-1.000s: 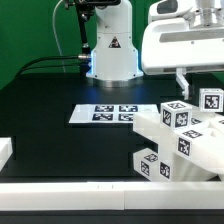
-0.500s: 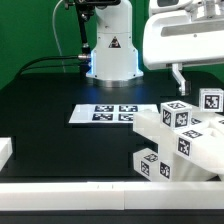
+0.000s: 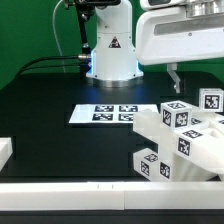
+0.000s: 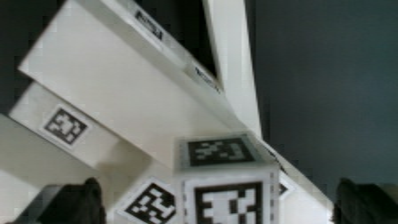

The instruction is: Assemble chair

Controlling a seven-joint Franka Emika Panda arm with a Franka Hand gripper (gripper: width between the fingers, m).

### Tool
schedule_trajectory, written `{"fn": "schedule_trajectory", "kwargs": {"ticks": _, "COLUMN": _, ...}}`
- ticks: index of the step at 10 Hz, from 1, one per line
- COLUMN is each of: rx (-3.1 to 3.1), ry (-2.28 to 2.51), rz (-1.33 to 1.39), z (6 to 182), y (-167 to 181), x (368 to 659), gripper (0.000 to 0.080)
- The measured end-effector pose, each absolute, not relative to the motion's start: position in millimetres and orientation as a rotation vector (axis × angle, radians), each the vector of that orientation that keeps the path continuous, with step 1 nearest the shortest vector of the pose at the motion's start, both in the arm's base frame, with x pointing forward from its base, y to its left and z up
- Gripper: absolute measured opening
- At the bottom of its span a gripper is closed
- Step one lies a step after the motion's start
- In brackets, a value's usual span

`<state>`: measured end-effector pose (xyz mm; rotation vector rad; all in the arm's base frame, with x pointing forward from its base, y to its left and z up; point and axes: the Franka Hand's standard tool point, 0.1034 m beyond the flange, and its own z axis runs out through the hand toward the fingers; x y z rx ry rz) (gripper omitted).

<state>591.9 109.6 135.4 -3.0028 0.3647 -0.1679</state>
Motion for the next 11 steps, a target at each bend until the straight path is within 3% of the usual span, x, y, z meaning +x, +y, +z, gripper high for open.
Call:
{"fn": "schedule_trajectory", "kwargs": {"ticks": 2, "rx": -3.005, "ry": 0.364, "rz": -0.052, "z": 130.6, "y": 109, "x": 583, "gripper": 0.0648}}
{"fn": "schedule_trajectory", "kwargs": {"ticks": 11, "rx": -3.003, "ry": 0.515, "rz": -0.060, "z": 119.7, "y": 103, "x": 603, "gripper": 0.0648}}
